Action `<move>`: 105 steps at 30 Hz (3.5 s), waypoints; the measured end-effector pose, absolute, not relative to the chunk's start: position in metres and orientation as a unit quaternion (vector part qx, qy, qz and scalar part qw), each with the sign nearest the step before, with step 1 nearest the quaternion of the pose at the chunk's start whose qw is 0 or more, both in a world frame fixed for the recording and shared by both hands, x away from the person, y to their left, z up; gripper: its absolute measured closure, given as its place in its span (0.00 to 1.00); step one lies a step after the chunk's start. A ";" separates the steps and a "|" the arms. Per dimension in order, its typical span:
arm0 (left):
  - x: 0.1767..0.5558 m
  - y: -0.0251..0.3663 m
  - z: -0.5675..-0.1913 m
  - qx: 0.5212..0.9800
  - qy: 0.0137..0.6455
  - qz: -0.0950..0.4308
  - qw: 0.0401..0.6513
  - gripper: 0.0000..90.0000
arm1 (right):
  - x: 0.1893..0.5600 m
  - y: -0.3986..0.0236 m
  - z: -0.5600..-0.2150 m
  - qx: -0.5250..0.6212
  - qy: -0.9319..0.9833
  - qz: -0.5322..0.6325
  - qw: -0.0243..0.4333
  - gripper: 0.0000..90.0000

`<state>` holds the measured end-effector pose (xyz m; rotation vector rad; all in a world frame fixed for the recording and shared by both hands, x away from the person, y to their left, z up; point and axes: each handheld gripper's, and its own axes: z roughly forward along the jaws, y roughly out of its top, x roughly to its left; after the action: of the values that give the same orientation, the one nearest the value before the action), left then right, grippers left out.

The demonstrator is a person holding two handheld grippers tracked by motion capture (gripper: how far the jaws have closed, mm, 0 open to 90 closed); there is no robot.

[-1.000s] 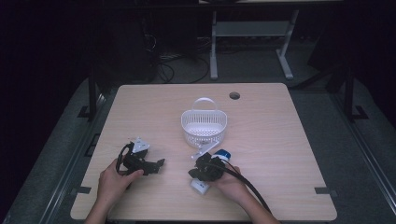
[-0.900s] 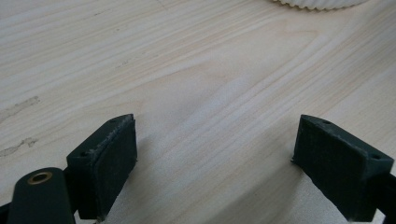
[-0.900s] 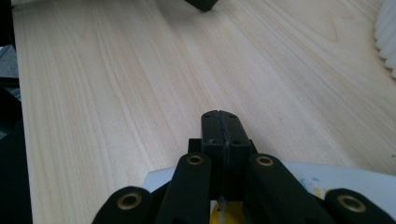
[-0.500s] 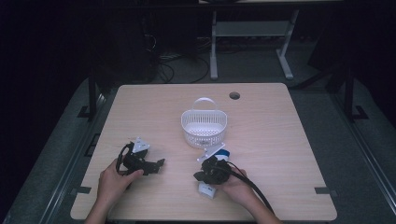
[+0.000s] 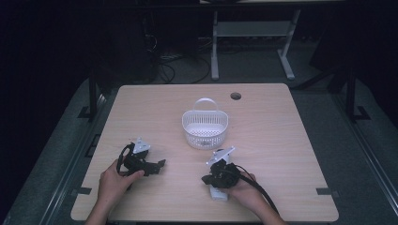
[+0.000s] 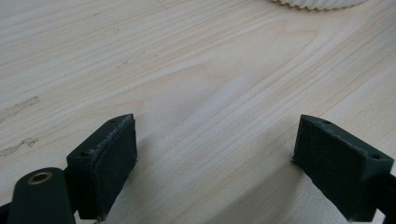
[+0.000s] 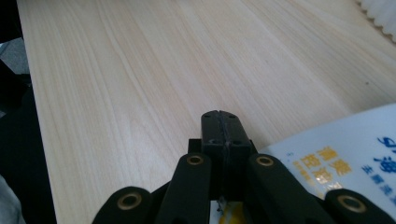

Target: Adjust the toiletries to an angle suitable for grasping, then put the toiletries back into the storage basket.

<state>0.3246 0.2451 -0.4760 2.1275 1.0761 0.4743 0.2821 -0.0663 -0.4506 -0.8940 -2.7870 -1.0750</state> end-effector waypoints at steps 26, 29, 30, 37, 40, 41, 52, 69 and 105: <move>0.325 0.245 -0.476 0.820 0.415 0.184 0.348 0.14 | 0.272 -0.112 -0.454 -0.319 -0.885 -0.339 0.005 1.00; 0.325 0.245 -0.476 0.821 0.415 0.183 0.347 0.14 | 0.272 -0.117 -0.454 -0.321 -0.885 -0.336 0.002 0.99; 0.325 0.245 -0.476 0.821 0.415 0.183 0.348 0.14 | 0.272 -0.118 -0.454 -0.321 -0.886 -0.336 0.001 0.99; 0.325 0.245 -0.476 0.821 0.415 0.183 0.348 0.14 | 0.271 -0.130 -0.453 -0.333 -0.882 -0.334 -0.001 0.99; 0.325 0.245 -0.476 0.821 0.415 0.183 0.348 0.14 | 0.272 -0.136 -0.453 -0.337 -0.881 -0.333 -0.004 0.99; 0.325 0.245 -0.476 0.821 0.415 0.183 0.348 0.14 | 0.271 -0.138 -0.454 -0.339 -0.880 -0.332 -0.005 0.99; 0.325 0.245 -0.476 0.820 0.415 0.184 0.348 0.14 | 0.272 -0.150 -0.452 -0.343 -0.871 -0.352 0.000 0.89; 0.325 0.245 -0.476 0.820 0.415 0.184 0.348 0.14 | 0.275 -0.164 -0.432 -0.342 -0.851 -0.398 -0.007 0.58; 0.325 0.245 -0.476 0.819 0.417 0.182 0.350 0.14 | 0.328 -0.135 -0.420 -0.366 -0.874 -0.312 -0.069 0.27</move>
<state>0.3246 0.2448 -0.4760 2.1221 1.0797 0.4726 0.3281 -0.1353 -0.4195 -1.2034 -2.8734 -1.0245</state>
